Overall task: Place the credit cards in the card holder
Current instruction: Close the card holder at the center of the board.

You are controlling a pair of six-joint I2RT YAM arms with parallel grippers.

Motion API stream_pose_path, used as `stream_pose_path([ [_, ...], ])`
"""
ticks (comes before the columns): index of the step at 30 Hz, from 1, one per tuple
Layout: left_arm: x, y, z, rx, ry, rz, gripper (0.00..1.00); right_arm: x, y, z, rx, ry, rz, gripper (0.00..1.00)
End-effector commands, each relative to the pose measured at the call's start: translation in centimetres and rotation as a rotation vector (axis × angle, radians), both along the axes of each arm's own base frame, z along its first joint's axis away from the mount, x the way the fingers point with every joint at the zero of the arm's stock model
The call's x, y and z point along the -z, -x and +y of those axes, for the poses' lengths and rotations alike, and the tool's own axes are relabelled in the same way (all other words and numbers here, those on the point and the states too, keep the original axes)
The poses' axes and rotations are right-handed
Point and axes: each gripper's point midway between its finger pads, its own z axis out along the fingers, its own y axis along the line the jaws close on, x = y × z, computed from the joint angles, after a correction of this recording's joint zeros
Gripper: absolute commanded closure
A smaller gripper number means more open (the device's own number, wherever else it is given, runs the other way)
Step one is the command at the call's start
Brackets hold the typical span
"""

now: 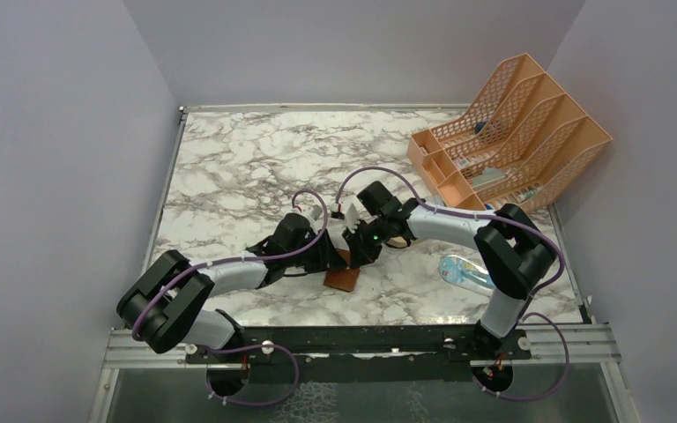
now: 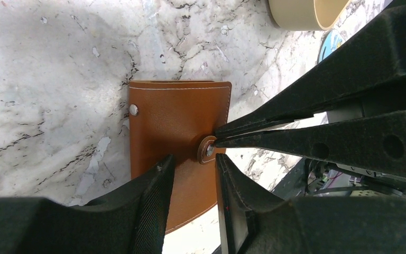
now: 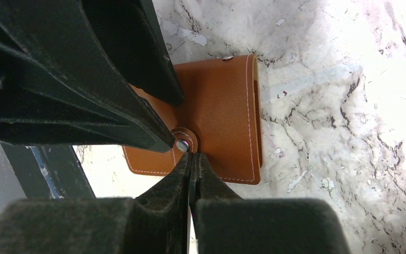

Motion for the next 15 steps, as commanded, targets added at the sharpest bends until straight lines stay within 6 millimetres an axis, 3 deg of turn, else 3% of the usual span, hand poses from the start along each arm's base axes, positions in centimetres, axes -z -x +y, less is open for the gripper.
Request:
stream_pose_path([
  [1,2.60,1.40,1.36,0.008,-0.094,0.056,0.61,0.42,2.25,-0.92,-0.013,0.042,0.078,0.99],
  [15,2.66,1.68,1.82,-0.004,-0.093,0.047,0.57,-0.04,2.62,-0.94,-0.002,0.022,0.087,0.99],
])
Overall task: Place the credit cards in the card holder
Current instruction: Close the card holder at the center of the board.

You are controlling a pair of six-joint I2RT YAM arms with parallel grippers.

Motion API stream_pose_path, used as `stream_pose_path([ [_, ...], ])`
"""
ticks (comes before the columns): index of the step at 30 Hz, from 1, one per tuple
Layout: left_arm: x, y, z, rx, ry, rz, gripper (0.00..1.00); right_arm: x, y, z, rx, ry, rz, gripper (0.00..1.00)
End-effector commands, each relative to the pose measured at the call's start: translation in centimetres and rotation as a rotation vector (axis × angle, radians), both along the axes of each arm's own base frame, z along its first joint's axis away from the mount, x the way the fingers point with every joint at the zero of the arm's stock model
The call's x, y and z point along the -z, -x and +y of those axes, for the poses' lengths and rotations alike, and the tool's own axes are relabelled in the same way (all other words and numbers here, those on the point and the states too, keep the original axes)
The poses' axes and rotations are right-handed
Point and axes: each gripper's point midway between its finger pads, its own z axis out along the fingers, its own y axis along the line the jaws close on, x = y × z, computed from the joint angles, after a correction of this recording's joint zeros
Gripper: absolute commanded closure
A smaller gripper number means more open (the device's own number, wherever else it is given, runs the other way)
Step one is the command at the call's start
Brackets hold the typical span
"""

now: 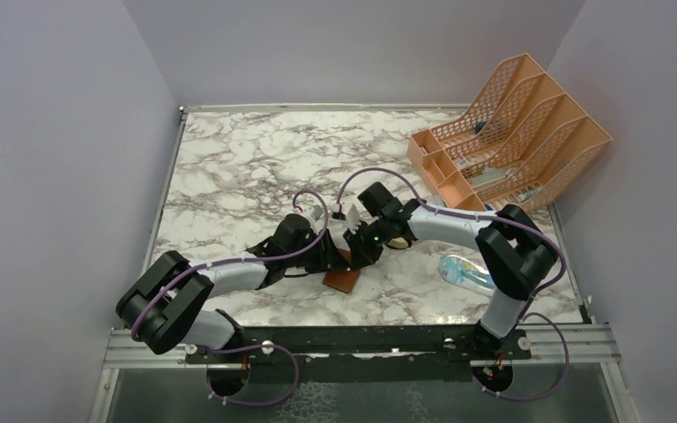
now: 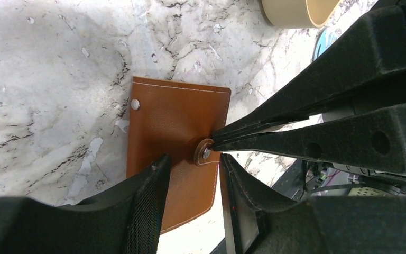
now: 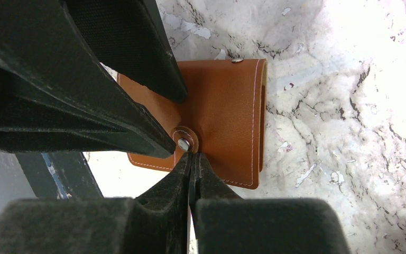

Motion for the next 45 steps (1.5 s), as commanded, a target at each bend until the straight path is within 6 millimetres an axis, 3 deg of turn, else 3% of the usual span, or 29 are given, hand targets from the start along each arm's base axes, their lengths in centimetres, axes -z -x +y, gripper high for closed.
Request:
stream_pose_path([
  [1,3.0,1.6,2.1,-0.015,-0.105,0.059,0.57,-0.2,2.1,-0.7,-0.011,0.010,0.060,0.99],
  [8,3.0,1.7,2.2,-0.018,-0.105,0.056,0.57,-1.2,2.2,-0.3,-0.017,-0.021,0.053,0.99],
  [17,2.9,1.7,2.0,-0.015,-0.091,0.057,0.58,-0.4,2.7,0.0,-0.025,-0.034,0.098,0.99],
  [29,2.3,1.7,1.8,0.002,-0.075,0.044,0.60,-0.3,0.8,0.1,0.058,-0.006,0.045,0.99],
  [45,2.1,2.0,1.4,0.034,-0.055,0.031,0.57,-0.2,-0.1,0.5,0.086,-0.022,0.053,0.99],
])
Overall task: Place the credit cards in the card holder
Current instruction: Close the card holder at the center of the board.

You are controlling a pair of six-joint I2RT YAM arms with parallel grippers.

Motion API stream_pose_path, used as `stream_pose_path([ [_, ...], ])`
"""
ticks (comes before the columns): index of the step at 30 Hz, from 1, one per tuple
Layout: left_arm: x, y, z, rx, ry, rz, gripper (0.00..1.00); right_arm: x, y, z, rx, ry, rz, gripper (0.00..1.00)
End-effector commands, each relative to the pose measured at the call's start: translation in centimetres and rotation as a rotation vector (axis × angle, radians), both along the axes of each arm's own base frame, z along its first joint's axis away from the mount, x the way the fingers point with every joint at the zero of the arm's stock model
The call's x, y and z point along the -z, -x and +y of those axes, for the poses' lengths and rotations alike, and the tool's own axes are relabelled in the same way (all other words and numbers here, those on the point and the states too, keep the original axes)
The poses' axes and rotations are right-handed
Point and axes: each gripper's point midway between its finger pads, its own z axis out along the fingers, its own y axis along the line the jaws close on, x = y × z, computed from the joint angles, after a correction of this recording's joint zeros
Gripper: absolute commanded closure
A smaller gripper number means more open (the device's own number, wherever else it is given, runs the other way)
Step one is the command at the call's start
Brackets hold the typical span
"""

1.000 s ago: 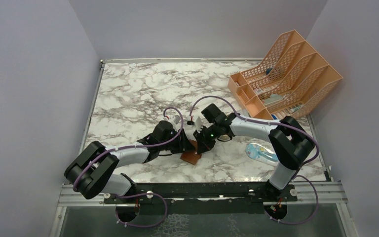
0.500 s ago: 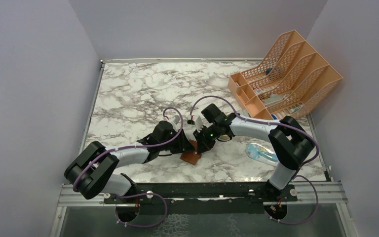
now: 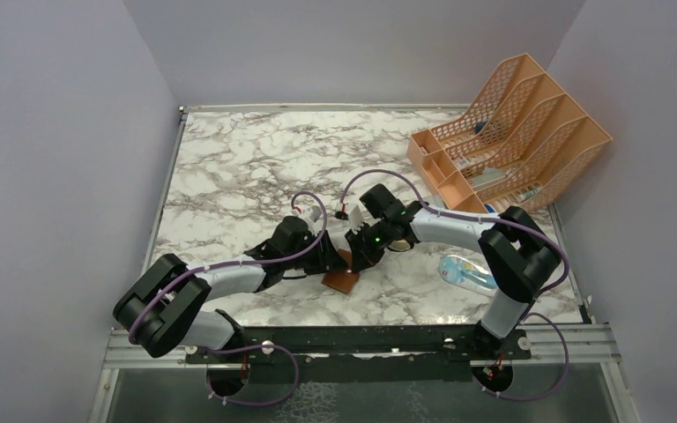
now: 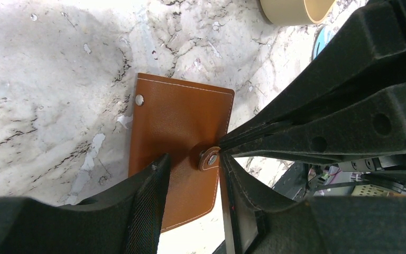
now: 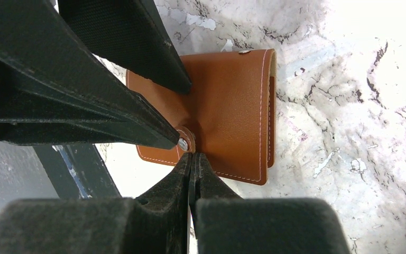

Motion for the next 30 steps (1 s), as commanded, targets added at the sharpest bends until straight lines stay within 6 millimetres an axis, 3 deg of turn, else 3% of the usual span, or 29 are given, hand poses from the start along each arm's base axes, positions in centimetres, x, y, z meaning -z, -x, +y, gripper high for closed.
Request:
stream_pose_path([
  [1,2.2,1.7,1.2,0.027,-0.066,0.053,0.57,0.3,-0.9,0.7,0.016,-0.012,-0.008,0.99],
  [14,2.5,1.6,1.2,0.039,-0.085,0.043,0.65,1.2,-1.4,0.3,0.049,-0.003,0.002,0.99],
  [30,1.8,1.7,0.6,0.076,-0.067,0.020,0.57,0.2,-2.3,0.4,0.081,-0.016,-0.022,0.99],
])
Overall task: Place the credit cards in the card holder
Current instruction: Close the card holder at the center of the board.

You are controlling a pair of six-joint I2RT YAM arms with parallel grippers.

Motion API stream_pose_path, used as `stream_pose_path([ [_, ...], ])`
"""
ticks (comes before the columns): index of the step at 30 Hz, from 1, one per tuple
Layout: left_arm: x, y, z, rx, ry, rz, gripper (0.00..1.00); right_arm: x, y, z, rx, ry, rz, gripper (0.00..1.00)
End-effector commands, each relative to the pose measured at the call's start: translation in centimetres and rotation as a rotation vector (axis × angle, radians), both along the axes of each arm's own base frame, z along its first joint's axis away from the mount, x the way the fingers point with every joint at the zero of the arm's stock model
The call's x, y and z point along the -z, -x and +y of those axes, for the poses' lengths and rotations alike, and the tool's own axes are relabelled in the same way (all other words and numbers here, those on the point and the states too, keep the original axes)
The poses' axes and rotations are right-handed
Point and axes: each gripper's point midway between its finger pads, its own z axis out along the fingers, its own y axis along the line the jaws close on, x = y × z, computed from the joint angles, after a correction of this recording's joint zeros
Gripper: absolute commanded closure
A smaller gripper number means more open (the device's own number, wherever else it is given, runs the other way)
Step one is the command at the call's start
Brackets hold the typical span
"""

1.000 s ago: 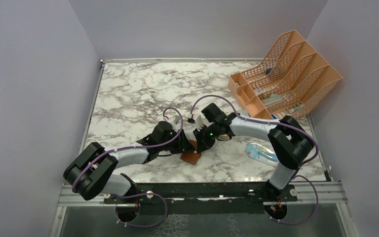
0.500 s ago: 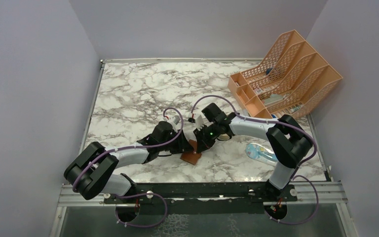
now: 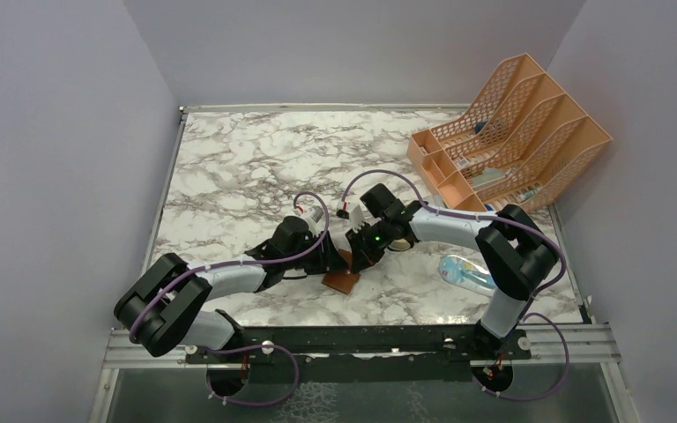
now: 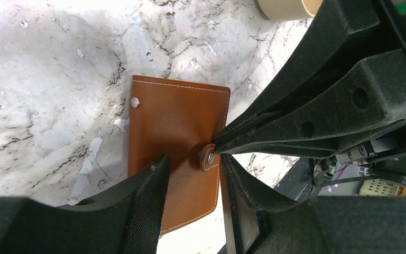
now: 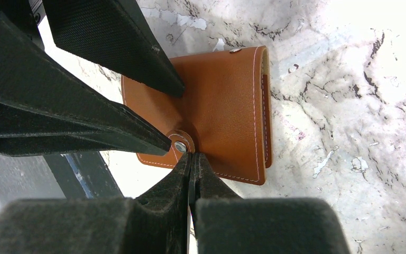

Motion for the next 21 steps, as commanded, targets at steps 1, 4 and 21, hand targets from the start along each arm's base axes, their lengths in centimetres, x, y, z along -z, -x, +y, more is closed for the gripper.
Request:
stream_pose_path([
  [1,1.8,1.7,0.8,0.046,-0.064,0.047,0.57,-0.4,-1.8,0.5,0.029,-0.025,-0.066,0.99],
  [4,1.7,1.6,0.7,0.048,-0.063,0.043,0.56,-0.8,-1.9,0.5,0.032,-0.029,-0.071,0.99],
  [21,1.9,1.3,0.6,0.066,-0.095,0.019,0.58,0.4,-2.0,0.2,0.046,-0.006,-0.049,0.99],
])
